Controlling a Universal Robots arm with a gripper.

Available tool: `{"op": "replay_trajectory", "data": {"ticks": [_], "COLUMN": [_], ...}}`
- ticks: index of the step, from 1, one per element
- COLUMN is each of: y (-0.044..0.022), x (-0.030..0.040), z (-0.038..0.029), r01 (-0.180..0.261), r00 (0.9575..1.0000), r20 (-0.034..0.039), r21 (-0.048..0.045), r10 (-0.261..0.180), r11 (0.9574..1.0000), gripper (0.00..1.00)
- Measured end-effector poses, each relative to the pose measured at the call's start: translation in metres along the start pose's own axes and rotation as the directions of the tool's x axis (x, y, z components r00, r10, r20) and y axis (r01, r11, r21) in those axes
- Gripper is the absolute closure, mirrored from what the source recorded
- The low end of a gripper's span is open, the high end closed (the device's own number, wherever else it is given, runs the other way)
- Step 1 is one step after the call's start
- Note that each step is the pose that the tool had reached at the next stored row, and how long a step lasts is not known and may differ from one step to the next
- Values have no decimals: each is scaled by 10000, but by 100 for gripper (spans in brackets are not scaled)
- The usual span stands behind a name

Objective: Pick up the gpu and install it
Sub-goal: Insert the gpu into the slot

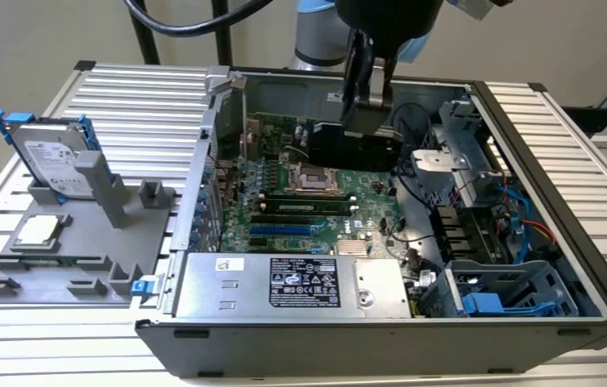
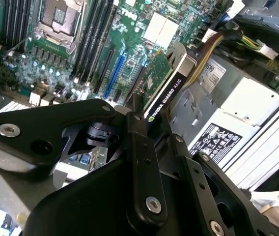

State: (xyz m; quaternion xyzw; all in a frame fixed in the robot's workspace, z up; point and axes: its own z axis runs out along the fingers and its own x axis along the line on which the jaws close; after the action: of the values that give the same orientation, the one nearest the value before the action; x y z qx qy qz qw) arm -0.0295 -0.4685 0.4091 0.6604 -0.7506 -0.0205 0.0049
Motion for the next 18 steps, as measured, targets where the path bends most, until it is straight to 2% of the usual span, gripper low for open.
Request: {"op": "replay_trajectory", "data": {"ticks": [5,9,13,18], "y": [-8,-12,-12,-7], "x": [-1,-7,-26,-97], "z": [19,38,60,96], "r01": [0,-2,-7,-15], "r00": [10000,9999,9997,9989], "r20": [-20,-111,-241,-469], "r21": [2,14,30,60], "r10": [0,2,8,17], "r11": [10000,10000,10000,10000], "gripper": [100,100,100,100]}}
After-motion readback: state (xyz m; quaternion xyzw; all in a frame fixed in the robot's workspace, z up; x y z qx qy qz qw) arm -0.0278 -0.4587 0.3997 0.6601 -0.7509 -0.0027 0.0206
